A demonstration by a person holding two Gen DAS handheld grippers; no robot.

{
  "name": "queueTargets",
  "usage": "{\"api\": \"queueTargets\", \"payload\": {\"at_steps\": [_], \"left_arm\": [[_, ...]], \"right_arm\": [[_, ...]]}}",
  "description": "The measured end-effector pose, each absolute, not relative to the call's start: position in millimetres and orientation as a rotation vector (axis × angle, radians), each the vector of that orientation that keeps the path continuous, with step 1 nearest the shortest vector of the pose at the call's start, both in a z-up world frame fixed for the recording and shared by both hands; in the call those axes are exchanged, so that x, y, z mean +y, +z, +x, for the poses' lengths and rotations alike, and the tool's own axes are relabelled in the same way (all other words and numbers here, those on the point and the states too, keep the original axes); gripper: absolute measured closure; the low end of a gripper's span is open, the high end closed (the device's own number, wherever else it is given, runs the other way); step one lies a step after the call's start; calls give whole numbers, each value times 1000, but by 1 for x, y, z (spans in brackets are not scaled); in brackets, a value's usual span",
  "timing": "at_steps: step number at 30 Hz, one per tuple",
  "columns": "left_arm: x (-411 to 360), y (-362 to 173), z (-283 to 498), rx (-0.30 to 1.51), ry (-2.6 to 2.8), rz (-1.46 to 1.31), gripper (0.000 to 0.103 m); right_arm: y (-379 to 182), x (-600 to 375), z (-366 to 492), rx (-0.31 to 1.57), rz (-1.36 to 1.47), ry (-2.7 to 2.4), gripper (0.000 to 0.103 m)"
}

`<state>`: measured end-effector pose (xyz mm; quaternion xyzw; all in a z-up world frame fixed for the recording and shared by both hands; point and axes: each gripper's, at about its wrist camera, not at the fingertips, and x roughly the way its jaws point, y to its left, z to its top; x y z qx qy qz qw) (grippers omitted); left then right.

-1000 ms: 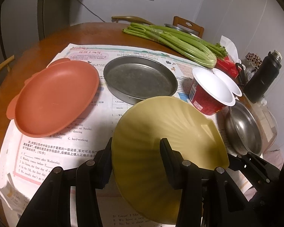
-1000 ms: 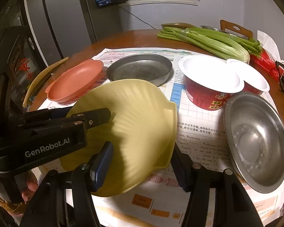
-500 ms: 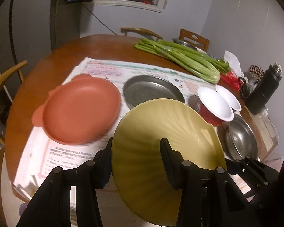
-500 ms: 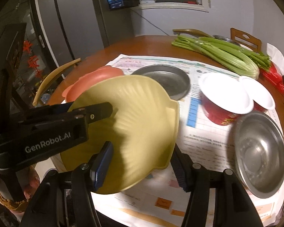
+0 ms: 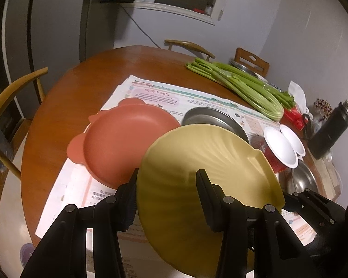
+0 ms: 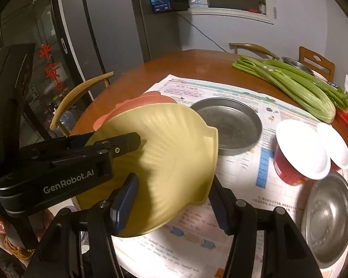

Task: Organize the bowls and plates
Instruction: 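Lift the yellow shell plate with the left gripper toward the terracotta plate, then lower the yellow shell plate onto the terracotta plate and open the left gripper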

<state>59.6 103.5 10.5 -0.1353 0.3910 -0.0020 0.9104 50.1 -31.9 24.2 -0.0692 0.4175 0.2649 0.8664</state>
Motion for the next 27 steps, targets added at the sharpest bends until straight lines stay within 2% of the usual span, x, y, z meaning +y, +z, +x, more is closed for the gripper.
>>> {"api": "queueTargets", "payload": {"at_steps": [18,27], "left_arm": [[158,30,84,771,57,-278,55],[179,17,110,813,30,-299,55]], "right_arm": [[36,24,79,875,-171,604,43],[29,46,95,892,-115,615,43]]}}
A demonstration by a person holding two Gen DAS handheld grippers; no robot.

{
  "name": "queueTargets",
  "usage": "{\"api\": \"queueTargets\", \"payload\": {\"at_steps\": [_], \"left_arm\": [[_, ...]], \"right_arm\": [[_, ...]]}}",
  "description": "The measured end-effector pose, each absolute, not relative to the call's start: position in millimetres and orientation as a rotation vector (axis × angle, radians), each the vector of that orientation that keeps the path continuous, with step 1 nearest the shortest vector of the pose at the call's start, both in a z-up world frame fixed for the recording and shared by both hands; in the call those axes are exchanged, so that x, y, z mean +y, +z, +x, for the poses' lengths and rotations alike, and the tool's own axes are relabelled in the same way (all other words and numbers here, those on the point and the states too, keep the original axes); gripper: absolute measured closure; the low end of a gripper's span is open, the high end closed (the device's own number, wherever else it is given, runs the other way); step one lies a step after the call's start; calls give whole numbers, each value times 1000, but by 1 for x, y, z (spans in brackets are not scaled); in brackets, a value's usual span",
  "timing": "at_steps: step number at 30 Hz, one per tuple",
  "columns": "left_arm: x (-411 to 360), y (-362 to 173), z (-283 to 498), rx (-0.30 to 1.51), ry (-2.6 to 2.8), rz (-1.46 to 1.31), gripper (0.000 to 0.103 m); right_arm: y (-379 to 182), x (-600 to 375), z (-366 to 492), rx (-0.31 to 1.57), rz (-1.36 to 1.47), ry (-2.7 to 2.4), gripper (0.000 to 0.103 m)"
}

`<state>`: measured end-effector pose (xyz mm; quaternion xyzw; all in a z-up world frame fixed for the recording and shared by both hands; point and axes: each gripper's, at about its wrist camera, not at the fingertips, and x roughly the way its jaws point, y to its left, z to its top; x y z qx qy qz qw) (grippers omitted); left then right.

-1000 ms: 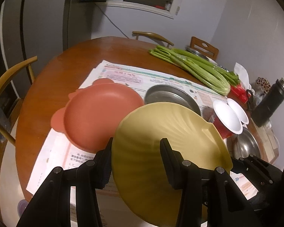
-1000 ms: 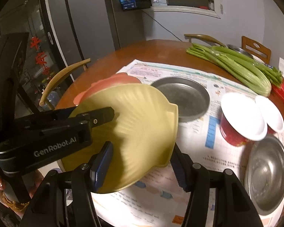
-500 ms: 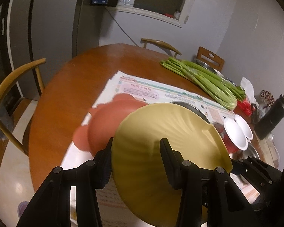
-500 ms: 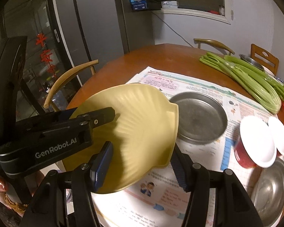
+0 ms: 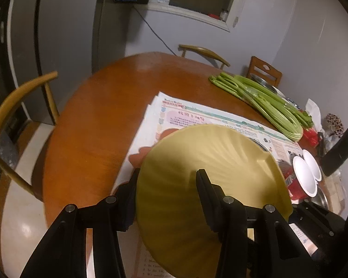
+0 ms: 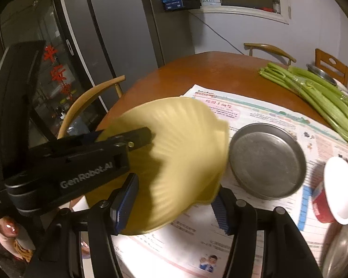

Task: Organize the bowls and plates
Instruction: 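Lower the yellow shell plate onto the terracotta plate and open the left gripper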

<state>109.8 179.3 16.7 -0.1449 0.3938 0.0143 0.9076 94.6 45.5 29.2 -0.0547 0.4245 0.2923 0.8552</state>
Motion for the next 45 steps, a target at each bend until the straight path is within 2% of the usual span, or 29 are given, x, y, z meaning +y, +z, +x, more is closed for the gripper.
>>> {"api": "queueTargets", "payload": {"at_steps": [16,45], "left_arm": [[183,-20,135,898,14,-299,55],[189,-16,128,877,62,-301,55]], "right_arm": [[-4,53,110,975,-76,616,43],[-5,58,114,945,-115,601,43]]}}
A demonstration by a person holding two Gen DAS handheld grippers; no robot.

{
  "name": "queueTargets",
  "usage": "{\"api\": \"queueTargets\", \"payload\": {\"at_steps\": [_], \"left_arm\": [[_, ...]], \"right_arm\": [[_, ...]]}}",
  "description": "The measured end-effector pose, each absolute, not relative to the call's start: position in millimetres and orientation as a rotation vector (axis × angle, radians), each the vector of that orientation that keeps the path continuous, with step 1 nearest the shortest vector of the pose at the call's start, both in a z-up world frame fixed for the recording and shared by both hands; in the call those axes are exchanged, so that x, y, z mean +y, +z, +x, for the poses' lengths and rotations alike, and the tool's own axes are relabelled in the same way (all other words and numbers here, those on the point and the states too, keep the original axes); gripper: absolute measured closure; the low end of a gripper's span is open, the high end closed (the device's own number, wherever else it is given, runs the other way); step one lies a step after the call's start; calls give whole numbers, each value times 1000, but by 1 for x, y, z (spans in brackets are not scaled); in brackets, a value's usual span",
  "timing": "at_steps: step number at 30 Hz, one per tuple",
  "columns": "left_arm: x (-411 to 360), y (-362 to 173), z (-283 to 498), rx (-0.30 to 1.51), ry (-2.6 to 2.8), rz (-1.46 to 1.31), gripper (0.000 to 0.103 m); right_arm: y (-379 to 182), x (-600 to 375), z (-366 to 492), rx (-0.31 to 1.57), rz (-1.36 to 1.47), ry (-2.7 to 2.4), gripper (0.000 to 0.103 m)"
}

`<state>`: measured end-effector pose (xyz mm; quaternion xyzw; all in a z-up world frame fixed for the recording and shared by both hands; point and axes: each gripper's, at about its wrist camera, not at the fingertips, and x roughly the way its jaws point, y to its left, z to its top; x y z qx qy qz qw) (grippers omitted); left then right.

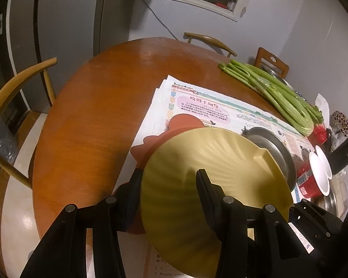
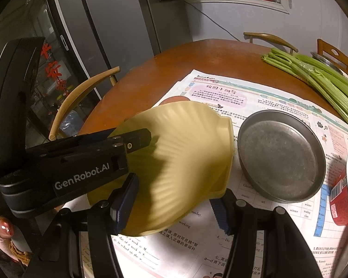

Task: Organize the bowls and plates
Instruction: 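Lower the yellow shell plate onto the terracotta plate and open the left gripper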

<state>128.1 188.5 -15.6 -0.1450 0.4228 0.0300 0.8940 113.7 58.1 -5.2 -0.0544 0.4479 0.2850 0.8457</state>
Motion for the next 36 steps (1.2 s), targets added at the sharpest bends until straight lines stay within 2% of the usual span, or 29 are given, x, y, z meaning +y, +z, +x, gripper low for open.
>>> {"api": "queueTargets", "payload": {"at_steps": [36], "left_arm": [[187,-1,107,823,112,-247,55]], "right_arm": [[3,53,104,897,-133,590,43]]}}
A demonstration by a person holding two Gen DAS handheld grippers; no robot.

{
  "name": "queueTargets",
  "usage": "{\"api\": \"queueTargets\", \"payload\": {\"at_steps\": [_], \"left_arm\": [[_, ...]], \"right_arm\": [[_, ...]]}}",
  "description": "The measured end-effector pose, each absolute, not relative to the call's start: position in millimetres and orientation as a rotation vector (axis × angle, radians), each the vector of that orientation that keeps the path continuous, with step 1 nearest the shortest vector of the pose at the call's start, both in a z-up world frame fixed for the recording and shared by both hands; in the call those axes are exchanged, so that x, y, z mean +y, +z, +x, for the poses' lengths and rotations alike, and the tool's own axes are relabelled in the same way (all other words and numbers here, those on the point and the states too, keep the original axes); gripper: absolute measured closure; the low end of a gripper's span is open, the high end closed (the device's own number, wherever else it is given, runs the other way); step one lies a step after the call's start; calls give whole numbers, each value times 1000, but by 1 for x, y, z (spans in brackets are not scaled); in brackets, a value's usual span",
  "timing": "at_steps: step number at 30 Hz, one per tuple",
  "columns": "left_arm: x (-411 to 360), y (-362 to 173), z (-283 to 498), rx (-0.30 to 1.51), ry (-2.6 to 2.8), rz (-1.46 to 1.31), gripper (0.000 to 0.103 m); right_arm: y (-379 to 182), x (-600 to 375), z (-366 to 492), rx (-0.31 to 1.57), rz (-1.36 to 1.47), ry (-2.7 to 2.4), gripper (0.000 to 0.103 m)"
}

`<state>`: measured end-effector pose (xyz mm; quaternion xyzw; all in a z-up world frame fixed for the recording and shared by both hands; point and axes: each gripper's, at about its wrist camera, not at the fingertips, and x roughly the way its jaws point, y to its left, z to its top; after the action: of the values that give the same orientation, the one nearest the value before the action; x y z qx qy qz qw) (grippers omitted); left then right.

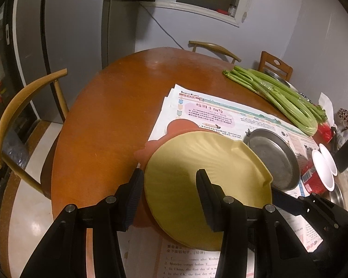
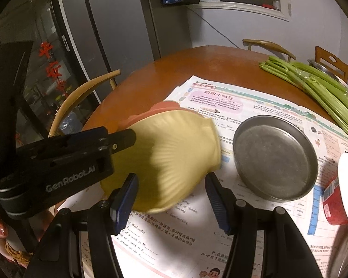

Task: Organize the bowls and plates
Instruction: 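Lower the yellow shell plate onto the terracotta plate and open the left gripper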

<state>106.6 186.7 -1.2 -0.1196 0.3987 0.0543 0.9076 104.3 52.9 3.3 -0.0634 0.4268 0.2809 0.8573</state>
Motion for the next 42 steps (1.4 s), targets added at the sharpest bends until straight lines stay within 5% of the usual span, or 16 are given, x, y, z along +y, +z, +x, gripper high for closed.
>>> {"api": "queueTargets", "payload": {"at_steps": [42], "left_arm": [[106,55,78,767,27,-153,55]], "right_arm": [[58,-58,78,780,44,536,43]]}}
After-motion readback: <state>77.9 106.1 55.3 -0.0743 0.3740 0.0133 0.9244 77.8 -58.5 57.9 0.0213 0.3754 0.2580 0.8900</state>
